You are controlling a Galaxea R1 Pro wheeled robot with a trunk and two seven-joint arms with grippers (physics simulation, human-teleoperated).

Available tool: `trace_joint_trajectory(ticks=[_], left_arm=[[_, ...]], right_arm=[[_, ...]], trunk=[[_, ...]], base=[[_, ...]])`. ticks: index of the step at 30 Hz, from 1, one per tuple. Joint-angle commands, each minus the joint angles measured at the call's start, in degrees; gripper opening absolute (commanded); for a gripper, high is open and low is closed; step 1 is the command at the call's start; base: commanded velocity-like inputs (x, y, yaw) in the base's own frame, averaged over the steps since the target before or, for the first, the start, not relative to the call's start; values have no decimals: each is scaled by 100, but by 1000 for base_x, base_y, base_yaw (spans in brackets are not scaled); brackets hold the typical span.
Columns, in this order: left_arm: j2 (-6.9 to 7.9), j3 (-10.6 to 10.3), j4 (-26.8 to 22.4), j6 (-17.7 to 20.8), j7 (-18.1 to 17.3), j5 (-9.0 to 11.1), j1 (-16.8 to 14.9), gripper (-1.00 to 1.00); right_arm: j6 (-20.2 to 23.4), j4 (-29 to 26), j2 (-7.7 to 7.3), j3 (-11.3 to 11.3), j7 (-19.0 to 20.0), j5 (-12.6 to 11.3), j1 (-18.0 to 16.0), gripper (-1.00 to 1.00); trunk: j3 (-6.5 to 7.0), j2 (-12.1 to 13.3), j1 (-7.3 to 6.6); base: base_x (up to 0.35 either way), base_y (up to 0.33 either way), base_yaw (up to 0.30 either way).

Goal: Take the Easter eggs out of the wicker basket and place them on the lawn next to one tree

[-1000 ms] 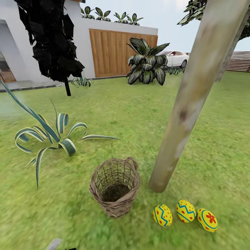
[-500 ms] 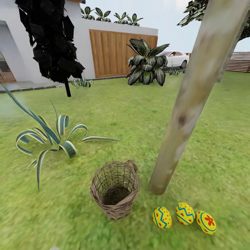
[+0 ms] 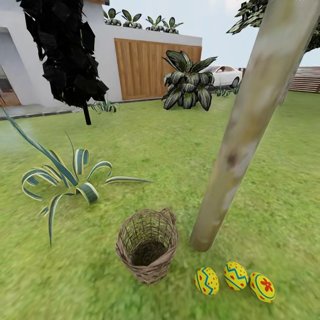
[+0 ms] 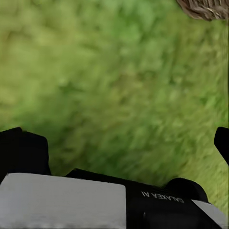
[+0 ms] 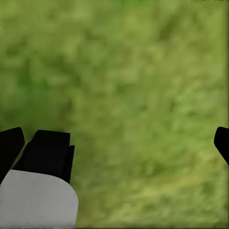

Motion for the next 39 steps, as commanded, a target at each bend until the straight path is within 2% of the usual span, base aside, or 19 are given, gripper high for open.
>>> trace_joint_trajectory(ticks=[1,5,9,12,33,34,36,37,39], left_arm=[[-8,-95,100,47,1,11,-3,100],[-19,-230,151,47,11,-16,-3,100],[-144,-464,161,47,21,-8,-3,100],[-167,-560,162,47,23,-6,-3,100],[-179,-603,191,47,44,-13,-3,100],[-180,-603,193,47,122,-15,-3,100],[-237,-613,178,47,778,-21,-3,100],[-354,-625,168,44,1373,-22,-3,100],[-552,-639,161,39,2165,-22,-3,100]], right_arm=[[-6,20,0,-44,14,57,-2,100],[-242,82,2,-43,22,80,103,100],[-615,102,-3,-48,24,76,215,100],[-664,106,-4,-49,24,76,239,100],[-680,107,-4,-50,24,76,248,100],[-680,107,-4,-50,24,73,248,100],[-680,107,-4,-50,22,69,248,100],[-680,107,-4,-50,22,64,248,100],[-675,112,-4,-50,23,60,248,100]], trunk=[[7,39,-23],[44,200,-111],[81,360,-199],[108,481,-265],[298,1323,-726],[307,1363,-748],[325,1443,-792],[336,1483,-814],[359,1564,-858]], base=[[0,0,48],[0,0,65],[0,0,71],[0,0,71],[0,0,57],[0,0,7],[0,0,3],[0,0,1],[0,0,0]])
